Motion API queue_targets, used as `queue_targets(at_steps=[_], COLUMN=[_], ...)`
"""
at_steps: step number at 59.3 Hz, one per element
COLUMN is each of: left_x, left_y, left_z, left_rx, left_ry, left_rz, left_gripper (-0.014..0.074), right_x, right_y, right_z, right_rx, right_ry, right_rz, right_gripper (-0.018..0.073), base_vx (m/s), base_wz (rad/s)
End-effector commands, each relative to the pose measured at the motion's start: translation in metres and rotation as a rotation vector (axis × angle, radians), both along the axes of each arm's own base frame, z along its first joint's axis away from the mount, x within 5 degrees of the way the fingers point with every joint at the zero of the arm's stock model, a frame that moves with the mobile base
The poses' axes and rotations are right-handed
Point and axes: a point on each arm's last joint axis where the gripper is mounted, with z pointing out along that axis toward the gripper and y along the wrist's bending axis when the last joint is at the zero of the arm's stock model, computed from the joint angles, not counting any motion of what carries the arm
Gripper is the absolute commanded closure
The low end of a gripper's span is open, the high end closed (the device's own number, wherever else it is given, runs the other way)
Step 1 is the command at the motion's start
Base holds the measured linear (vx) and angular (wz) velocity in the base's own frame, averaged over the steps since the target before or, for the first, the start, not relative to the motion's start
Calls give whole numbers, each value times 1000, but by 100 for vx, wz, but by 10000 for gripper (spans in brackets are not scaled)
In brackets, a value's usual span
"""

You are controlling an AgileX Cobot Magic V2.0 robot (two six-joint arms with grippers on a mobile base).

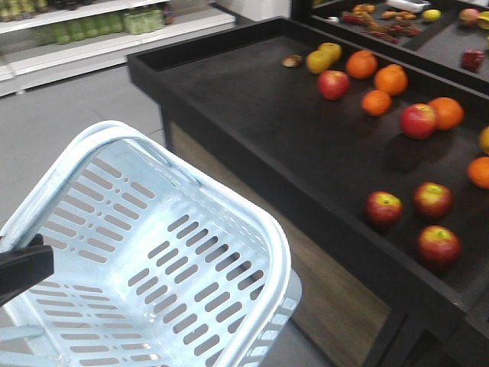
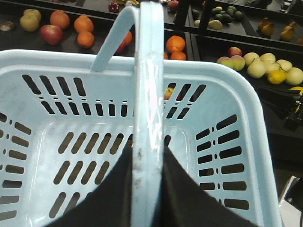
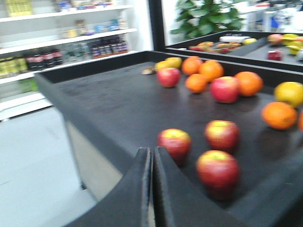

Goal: Pick three apples into basket with both arms
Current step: 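Drive the base away from the table carrying the basket in the left gripper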

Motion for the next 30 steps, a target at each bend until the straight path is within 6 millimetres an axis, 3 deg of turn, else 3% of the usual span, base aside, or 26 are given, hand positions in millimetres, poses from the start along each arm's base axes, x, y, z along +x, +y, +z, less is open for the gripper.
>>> queue_targets(at_steps=[1, 30], left_x=[1, 1], left_y=[1, 1], left_z=[17, 17], left_rx=[-96, -96], left_ry=[-61, -61], left_rz=[36, 36], left_gripper=[602, 602], right_x=[1, 1], right_y=[0, 0], right_z=[5, 5], right_rx=[-23, -23], right_ry=[-61, -61], right_rz=[3, 3], right_gripper=[564, 564], base_vx=[-15, -14], base_wz=[54, 48])
